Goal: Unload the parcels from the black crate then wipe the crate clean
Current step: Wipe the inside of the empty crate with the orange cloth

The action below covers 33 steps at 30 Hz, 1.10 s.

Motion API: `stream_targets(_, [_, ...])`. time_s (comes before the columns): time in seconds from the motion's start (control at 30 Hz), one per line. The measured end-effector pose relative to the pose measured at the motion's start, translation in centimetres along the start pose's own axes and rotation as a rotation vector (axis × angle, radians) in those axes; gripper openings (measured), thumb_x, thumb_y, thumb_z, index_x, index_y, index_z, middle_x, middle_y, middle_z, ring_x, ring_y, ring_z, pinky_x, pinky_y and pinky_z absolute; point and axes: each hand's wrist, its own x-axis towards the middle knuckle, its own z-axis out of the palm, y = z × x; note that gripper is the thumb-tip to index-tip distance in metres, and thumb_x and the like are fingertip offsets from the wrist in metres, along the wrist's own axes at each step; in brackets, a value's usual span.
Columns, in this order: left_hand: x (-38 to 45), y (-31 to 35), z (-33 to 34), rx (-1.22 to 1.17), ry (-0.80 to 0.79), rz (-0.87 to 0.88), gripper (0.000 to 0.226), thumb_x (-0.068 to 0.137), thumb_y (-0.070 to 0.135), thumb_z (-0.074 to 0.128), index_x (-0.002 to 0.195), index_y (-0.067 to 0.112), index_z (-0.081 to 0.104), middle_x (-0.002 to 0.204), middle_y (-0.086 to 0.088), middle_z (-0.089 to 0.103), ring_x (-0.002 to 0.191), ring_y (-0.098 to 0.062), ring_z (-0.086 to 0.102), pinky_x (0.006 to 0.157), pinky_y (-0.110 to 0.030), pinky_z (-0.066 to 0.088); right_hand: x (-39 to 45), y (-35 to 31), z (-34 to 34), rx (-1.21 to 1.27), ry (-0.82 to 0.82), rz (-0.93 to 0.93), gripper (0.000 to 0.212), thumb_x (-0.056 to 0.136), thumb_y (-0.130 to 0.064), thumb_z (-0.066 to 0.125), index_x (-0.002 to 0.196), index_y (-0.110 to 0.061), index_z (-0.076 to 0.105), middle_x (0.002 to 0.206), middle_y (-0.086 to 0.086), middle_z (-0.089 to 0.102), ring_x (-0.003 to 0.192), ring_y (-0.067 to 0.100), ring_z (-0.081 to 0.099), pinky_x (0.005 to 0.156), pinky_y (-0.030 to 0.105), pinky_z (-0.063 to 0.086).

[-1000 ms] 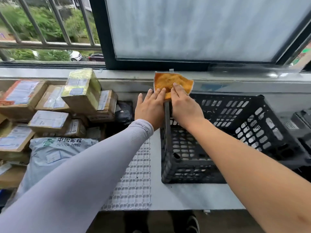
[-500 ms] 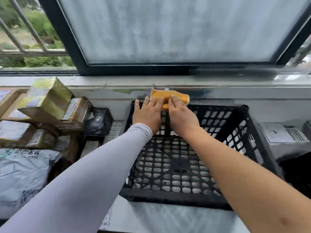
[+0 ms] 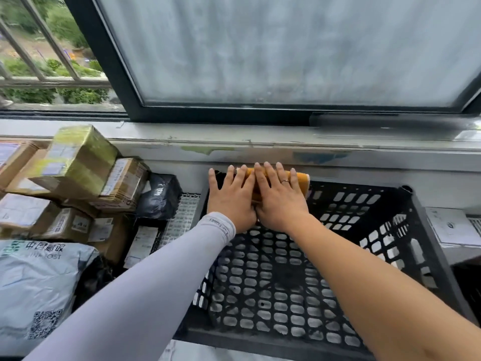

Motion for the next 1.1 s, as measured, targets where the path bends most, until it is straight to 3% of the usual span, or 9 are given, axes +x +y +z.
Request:
stream_targets(0.2, [-0.7, -4.2, -0.5, -0.057, -0.018, -0.029, 0.081, 0.095, 0.050, 0.037, 0.166, 0.031, 0.003, 0.174, 0.002, -0.003, 0.159, -0.024, -0.011, 0.120, -0.066, -0.016, 1.5, -3.7, 0.8, -0.010, -0.028, -0.010, 0.104, 0.096, -0.057, 0.051, 0.159, -0.024, -0.025, 0.171, 0.005, -0.019, 0.156, 0.031, -0.021, 0.124, 0.057, -0.013])
stream_targets(0.37, [-1.7, -4.7, 0.6, -0.166, -0.012, -0.092, 0.078, 0.101, 0.040, 0.035, 0.165, 0.028, -0.007, 0.172, 0.005, -0.014, 0.159, -0.023, -0.012, 0.126, -0.060, -0.006, 2.3, -5.1, 1.6, -0.049, -0.002, -0.026, 0.105, 0.095, -0.058, 0.051, 0.160, -0.023, -0.024, 0.171, 0.005, -0.015, 0.157, 0.032, -0.016, 0.125, 0.058, -0.011])
stream_targets(0.5, [-1.8, -4.4, 0.9, -0.214, 0.019, -0.106, 0.080, 0.101, 0.036, 0.039, 0.165, 0.027, -0.008, 0.173, 0.006, -0.012, 0.160, -0.023, -0.009, 0.127, -0.060, -0.001, 1.9, -4.0, 1.8, -0.069, 0.032, 0.005, 0.096, 0.097, -0.067, 0.039, 0.161, -0.025, -0.020, 0.172, 0.004, -0.007, 0.158, 0.030, -0.011, 0.126, 0.056, -0.010])
stream_targets(0.87, [-1.7, -4.7, 1.5, -0.150, -0.002, -0.110, 0.085, 0.102, 0.043, 0.041, 0.164, 0.023, -0.014, 0.171, 0.005, -0.020, 0.159, -0.022, -0.011, 0.128, -0.057, 0.005, -4.1, 7.8, 0.7, -0.144, 0.040, 0.195, 0.104, 0.092, -0.077, 0.042, 0.158, -0.030, -0.023, 0.170, 0.003, -0.004, 0.158, 0.032, -0.010, 0.126, 0.055, -0.009])
stream_targets(1.1, [-1.6, -4.7, 1.6, -0.147, 0.014, -0.104, 0.087, 0.101, 0.044, 0.044, 0.165, 0.022, -0.011, 0.172, 0.004, -0.017, 0.160, -0.023, -0.009, 0.128, -0.056, 0.006, -7.3, 14.5, -0.1, -0.202, 0.015, 0.380, 0.107, 0.089, -0.081, 0.041, 0.160, -0.024, -0.018, 0.170, 0.005, -0.005, 0.158, 0.033, -0.009, 0.128, 0.054, -0.002])
